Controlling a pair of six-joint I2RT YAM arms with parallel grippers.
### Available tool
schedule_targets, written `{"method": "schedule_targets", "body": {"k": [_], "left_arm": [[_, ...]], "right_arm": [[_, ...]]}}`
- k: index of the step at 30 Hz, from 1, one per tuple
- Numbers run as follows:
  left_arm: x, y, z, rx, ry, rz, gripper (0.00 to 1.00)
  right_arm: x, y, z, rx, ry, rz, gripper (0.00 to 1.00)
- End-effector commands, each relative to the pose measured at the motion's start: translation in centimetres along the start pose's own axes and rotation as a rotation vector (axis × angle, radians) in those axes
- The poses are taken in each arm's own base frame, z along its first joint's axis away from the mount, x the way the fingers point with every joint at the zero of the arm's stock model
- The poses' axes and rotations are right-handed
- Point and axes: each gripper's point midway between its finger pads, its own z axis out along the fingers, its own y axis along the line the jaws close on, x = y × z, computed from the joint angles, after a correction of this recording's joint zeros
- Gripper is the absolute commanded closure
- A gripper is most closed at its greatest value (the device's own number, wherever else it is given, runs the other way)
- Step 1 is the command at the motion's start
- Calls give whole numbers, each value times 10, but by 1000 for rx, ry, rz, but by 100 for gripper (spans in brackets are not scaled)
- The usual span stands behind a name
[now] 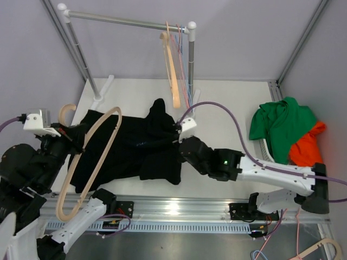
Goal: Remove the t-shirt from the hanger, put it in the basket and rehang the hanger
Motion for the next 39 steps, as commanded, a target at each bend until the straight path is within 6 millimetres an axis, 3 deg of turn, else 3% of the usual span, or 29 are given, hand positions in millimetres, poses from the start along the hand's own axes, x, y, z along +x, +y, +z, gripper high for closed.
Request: {"method": "schedule_targets", "body": {"k": [1, 3, 4, 6, 7, 8, 9, 10, 11, 12, 14, 15, 16, 17, 18, 19, 20, 22, 24, 25, 28, 30, 31, 32, 33, 35, 37, 39], "left_arm": [[28, -3, 15, 15, 94, 42, 99], [38, -7, 20, 36, 109, 37, 99], [42, -12, 21, 66, 121, 31, 99], [50, -20, 27, 104, 136, 12, 99], [54, -24, 29, 122, 148, 4, 99], [57, -32, 32, 157, 150, -12, 99], [61, -35, 35, 170, 162, -16, 99], [61, -37, 36, 180, 163, -21, 99], [63, -41, 37, 197, 170, -30, 99], [64, -42, 40, 200, 170, -32, 99], [64, -43, 40, 207, 169, -33, 99], [62, -42, 39, 203, 161, -32, 99], [62, -42, 40, 200, 160, -29, 99], [60, -41, 39, 196, 153, -25, 99], [60, -40, 39, 194, 151, -22, 99], [59, -39, 39, 189, 151, -18, 99], [58, -39, 40, 188, 150, -12, 99], [56, -40, 43, 183, 157, -4, 99], [57, -41, 46, 186, 165, -1, 99], [57, -42, 47, 190, 166, 0, 99], [56, -46, 51, 205, 167, 2, 99], [55, -47, 54, 205, 167, 5, 99], [56, -46, 57, 196, 170, 9, 99], [53, -46, 58, 194, 162, 10, 99], [54, -46, 61, 191, 160, 13, 99], [52, -47, 66, 183, 155, 16, 99], [54, -48, 79, 173, 158, 28, 99], [56, -48, 89, 161, 168, 29, 99]], "right_arm": [[-20, -66, -40, 225, -67, 67, 100], [-32, -108, -63, 335, -96, 105, 100], [-38, -143, -67, 427, -107, 140, 100], [-54, -181, -80, 475, -141, 166, 100], [-61, -189, -78, 440, -139, 183, 100], [-83, -229, -84, 516, -209, 240, 100], [-95, -245, -85, 518, -232, 219, 100], [-108, -247, -80, 441, -247, 226, 100], [-143, -280, -97, 497, -345, 254, 100], [-154, -295, -90, 503, -348, 254, 100], [-189, -314, -94, 483, -386, 242, 100], [-236, -330, -125, 512, -499, 233, 100], [-249, -348, -115, 513, -501, 244, 100], [-271, -343, -116, 435, -532, 217, 100], [-316, -345, -151, 435, -646, 162, 100], [-329, -358, -144, 432, -654, 153, 100], [-348, -360, -155, 436, -705, 143, 100], [-392, -371, -194, 476, -852, 123, 100], [-416, -382, -228, 491, -983, 175, 100], [-426, -393, -263, 550, -1063, 181, 100], [-419, -429, -322, 695, -1209, 294, 100], [-406, -435, -349, 771, -1256, 335, 100], [-393, -447, -374, 883, -1297, 355, 100], [-373, -463, -378, 955, -1285, 403, 100], [-369, -449, -398, 985, -1326, 392, 100], [-351, -458, -417, 1072, -1318, 397, 100], [-340, -466, -417, 1091, -1254, 416, 100], [-308, -484, -386, 1059, -1078, 493, 100]]}}
